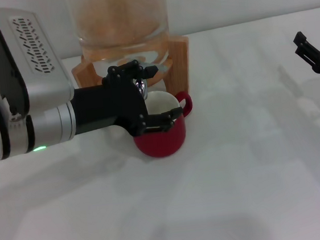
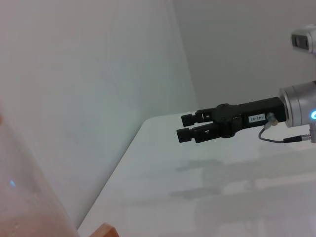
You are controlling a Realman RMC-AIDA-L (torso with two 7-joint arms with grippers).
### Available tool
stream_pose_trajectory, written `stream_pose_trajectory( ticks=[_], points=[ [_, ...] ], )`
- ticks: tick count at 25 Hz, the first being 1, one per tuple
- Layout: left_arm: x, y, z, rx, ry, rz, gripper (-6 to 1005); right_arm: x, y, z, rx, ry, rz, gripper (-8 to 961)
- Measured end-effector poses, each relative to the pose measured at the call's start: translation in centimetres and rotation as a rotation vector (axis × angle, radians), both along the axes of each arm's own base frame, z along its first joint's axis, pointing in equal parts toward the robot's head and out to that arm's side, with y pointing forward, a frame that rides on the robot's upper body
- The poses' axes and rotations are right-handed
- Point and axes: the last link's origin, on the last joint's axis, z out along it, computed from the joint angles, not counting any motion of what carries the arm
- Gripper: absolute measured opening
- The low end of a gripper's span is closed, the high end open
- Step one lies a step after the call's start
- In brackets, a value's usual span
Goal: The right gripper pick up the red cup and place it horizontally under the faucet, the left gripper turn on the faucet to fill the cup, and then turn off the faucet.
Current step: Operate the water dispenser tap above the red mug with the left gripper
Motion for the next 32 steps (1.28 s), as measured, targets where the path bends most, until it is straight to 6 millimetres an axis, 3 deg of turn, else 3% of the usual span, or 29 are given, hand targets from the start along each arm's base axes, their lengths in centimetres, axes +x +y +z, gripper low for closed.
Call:
stream_pose_trajectory(
  ticks=[32],
  points=[
    [0.2, 1.3, -0.4, 0.006, 0.059, -0.035, 875, -0.3, 0.2, -0.2, -0.013, -0.005, 0.013, 845]
  ],
)
